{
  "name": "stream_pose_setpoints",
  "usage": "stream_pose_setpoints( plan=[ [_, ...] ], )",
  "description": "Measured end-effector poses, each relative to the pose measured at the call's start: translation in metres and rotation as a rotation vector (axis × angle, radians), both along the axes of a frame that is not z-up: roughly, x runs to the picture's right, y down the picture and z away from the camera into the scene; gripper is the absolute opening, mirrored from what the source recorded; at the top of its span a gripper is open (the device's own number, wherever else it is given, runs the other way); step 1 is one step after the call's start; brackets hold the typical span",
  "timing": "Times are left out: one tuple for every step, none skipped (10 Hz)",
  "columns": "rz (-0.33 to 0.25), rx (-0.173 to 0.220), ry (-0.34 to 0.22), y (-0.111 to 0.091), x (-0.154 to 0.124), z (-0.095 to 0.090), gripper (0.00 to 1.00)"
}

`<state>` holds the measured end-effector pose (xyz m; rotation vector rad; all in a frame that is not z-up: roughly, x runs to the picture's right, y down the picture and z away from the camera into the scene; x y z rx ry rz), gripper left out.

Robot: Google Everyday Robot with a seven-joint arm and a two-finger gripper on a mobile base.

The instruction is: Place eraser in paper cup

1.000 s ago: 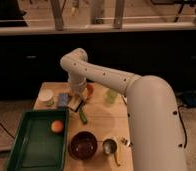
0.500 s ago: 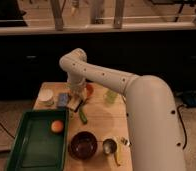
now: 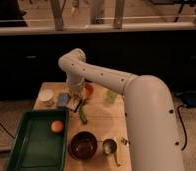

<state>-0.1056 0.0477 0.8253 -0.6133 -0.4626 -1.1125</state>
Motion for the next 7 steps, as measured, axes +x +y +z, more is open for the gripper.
stream_pose_setpoints(
  plan=[
    [-0.004,0.0,-0.005,0.0,-0.003,0.0,0.03],
    [-0.009,0.0,-0.01,0.0,-0.004,0.001,0.03],
    [-0.015,-0.001,-0.016,0.001,-0.006,0.001,0.03],
    [-0.02,-0.002,-0.021,0.001,-0.008,0.002,0.03],
    [-0.022,-0.002,-0.025,0.001,-0.008,0.003,0.03],
    [-0.028,-0.002,-0.031,0.001,-0.011,0.004,0.03],
    [-0.033,-0.001,-0.035,0.002,-0.013,0.005,0.03]
  ],
)
